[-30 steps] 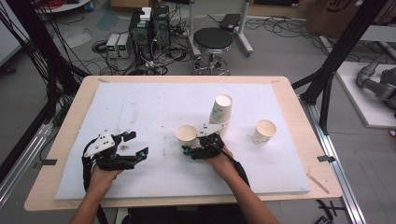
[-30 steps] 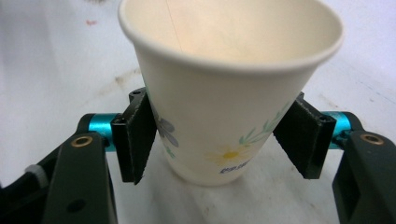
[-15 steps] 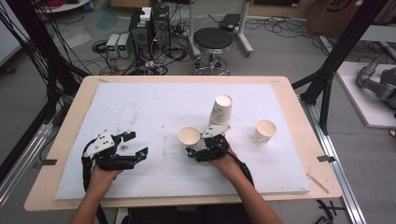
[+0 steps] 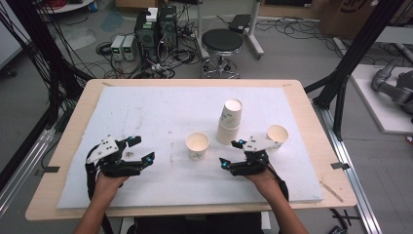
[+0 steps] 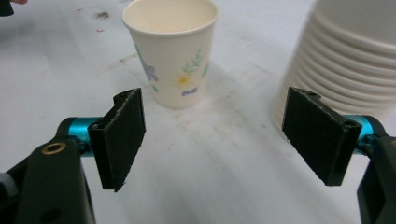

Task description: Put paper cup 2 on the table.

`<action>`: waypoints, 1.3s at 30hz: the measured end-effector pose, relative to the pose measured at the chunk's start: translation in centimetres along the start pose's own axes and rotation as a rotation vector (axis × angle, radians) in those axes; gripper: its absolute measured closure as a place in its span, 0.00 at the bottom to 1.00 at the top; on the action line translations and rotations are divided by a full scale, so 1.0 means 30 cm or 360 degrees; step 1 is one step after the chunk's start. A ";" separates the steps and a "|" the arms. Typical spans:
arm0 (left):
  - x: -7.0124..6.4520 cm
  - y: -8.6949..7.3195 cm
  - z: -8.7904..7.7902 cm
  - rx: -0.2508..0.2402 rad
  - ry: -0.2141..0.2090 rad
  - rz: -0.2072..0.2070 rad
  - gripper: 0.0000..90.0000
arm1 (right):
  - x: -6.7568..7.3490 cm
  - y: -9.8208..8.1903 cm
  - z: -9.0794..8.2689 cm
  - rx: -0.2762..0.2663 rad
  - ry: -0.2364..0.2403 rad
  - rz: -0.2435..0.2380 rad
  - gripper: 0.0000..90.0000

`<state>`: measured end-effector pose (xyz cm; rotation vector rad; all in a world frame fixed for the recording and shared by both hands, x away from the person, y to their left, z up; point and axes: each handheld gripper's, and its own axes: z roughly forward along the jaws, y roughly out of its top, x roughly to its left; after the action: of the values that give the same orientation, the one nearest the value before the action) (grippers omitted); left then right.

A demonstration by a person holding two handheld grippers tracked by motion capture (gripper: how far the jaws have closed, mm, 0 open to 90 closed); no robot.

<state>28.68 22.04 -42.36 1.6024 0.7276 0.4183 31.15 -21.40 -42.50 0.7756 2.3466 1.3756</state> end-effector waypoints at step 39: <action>-0.023 0.011 -0.023 -0.0071 0.0050 0.0048 0.19 | -0.006 -0.105 -0.281 -0.0198 -0.0361 0.0048 0.24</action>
<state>27.79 22.07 -41.83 1.5698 0.7136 0.4794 26.02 -28.66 -41.13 0.8834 2.0644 1.3536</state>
